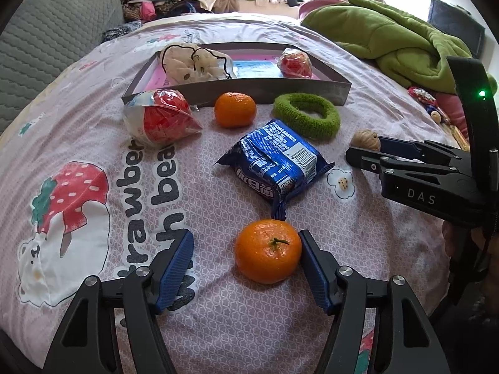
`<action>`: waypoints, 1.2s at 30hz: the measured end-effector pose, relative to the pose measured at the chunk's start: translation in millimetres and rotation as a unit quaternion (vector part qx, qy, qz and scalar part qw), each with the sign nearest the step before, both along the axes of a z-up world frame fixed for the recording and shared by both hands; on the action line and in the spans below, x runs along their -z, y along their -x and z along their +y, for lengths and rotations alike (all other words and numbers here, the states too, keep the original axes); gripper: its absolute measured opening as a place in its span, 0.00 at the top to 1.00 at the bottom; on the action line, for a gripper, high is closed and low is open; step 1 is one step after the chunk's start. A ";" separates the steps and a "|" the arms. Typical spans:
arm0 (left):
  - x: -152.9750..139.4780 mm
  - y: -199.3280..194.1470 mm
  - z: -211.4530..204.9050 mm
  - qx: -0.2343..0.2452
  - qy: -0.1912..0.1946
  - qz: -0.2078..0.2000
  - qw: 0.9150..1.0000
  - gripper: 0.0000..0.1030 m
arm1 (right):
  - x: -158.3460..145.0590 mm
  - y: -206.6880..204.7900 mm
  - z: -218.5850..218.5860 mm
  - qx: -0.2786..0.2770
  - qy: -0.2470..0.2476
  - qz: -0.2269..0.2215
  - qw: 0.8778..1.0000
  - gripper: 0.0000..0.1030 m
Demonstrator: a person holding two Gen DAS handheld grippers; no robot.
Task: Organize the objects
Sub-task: 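Close the left tool on the mandarin orange while the right tool grasps the walnut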
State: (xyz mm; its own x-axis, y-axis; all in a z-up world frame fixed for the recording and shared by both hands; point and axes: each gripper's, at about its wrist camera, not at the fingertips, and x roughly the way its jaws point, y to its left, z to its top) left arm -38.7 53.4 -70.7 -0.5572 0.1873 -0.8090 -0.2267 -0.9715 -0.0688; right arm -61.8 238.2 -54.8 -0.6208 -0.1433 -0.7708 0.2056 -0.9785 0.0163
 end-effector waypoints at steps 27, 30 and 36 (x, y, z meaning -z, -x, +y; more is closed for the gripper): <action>-4.4 -6.0 -1.7 0.008 -0.012 0.001 1.000 0.62 | -7.4 -10.2 -1.3 -0.026 0.021 0.014 0.999 0.64; -5.7 -6.3 -4.3 0.002 -0.011 0.001 1.000 0.62 | -8.5 -12.6 -2.8 -0.030 0.023 0.015 0.999 0.64; -7.6 -7.7 -8.6 -0.008 -0.008 0.000 1.000 0.62 | -8.8 -17.1 -6.9 -0.040 0.026 0.013 0.999 0.64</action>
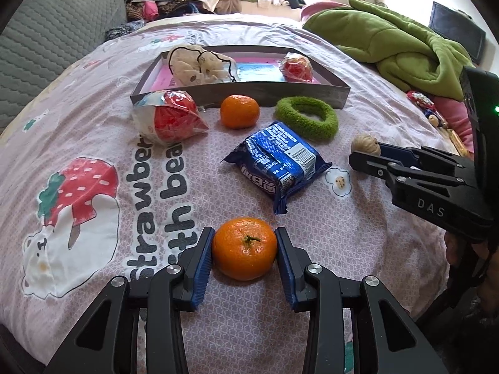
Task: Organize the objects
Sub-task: 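Close the left tool on the mandarin orange while the right tool grasps the walnut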
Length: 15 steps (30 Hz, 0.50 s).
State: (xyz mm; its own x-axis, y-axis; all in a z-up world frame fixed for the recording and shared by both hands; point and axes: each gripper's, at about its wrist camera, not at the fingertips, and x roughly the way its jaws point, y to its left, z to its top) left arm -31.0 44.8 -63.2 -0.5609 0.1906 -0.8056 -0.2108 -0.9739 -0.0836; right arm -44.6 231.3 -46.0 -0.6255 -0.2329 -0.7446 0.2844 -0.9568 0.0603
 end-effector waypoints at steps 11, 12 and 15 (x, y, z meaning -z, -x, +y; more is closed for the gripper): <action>-9.4 -3.6 -8.9 -0.021 0.010 0.020 1.000 0.62 | -8.1 -15.0 -13.5 -0.017 0.004 0.008 1.000 0.64; -10.0 -3.9 -9.2 -0.022 0.010 0.022 0.999 0.62 | -8.9 -16.3 -14.6 -0.019 0.005 0.009 1.000 0.64; -12.0 -3.1 -10.3 -0.026 0.011 0.028 0.999 0.62 | -11.5 -20.4 -18.3 -0.025 0.007 0.014 1.000 0.64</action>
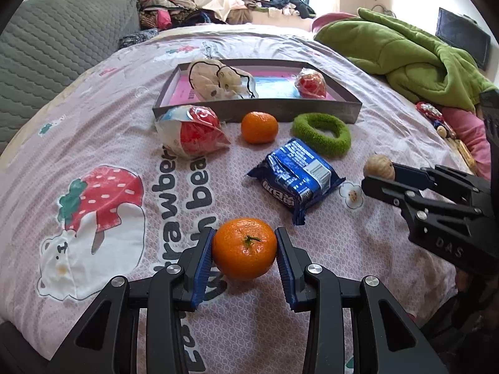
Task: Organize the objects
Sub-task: 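Close the left tool on the mandarin orange while the right tool grasps the walnut, then carry the mandarin in the left tool over the tray while the right tool carries the walnut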
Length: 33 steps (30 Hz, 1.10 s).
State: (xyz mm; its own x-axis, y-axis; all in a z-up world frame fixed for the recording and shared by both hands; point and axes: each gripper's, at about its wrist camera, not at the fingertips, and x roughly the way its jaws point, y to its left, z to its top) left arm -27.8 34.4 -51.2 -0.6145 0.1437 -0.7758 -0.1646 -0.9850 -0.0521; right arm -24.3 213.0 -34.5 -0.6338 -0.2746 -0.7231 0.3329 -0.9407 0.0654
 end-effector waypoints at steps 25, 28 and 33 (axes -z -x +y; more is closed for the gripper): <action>-29.6 1.4 -9.5 -0.017 -0.002 0.063 0.998 0.62 | -32.2 -19.3 -14.3 0.000 0.016 0.058 0.998 0.64; -35.9 2.8 -11.7 -0.019 -0.004 0.072 0.997 0.61 | -41.0 -20.3 -17.7 0.000 0.020 0.067 0.998 0.64; -44.9 5.8 -13.6 -0.025 -0.006 0.087 0.996 0.61 | -53.3 -19.1 -22.0 -0.001 0.027 0.080 0.996 0.64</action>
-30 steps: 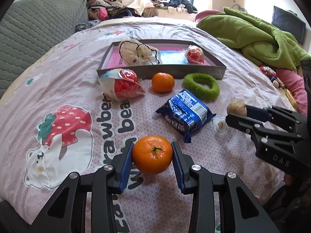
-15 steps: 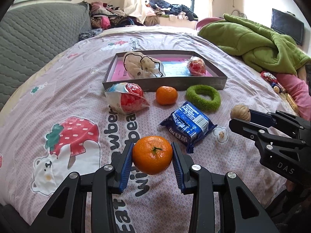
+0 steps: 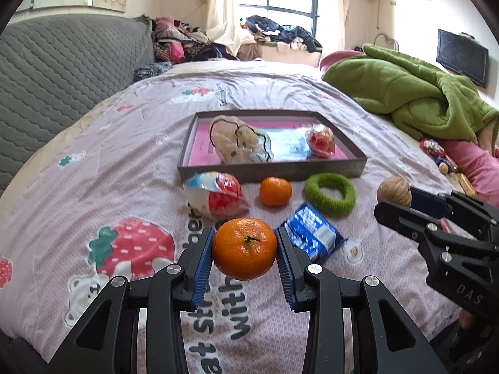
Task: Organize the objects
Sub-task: 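Carry the mandarin in the left tool over the tray while the right tool carries the walnut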
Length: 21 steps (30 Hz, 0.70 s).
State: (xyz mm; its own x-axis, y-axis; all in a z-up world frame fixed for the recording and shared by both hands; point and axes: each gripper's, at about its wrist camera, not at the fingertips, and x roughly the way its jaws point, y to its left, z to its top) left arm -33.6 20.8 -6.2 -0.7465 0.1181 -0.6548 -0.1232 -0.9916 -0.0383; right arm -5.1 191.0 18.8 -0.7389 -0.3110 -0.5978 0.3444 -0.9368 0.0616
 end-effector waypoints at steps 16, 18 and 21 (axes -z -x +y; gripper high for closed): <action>-35.4 17.2 -4.7 -0.014 0.001 0.040 0.999 0.61 | -27.2 15.5 0.1 0.006 0.010 0.029 1.000 0.64; -40.7 18.9 -4.3 -0.014 0.000 0.045 0.999 0.61 | -31.9 16.2 -1.5 0.006 0.010 0.036 0.999 0.64; -48.1 21.6 -3.2 -0.015 0.006 0.052 0.998 0.61 | -39.2 18.3 -3.1 0.004 0.013 0.045 0.999 0.64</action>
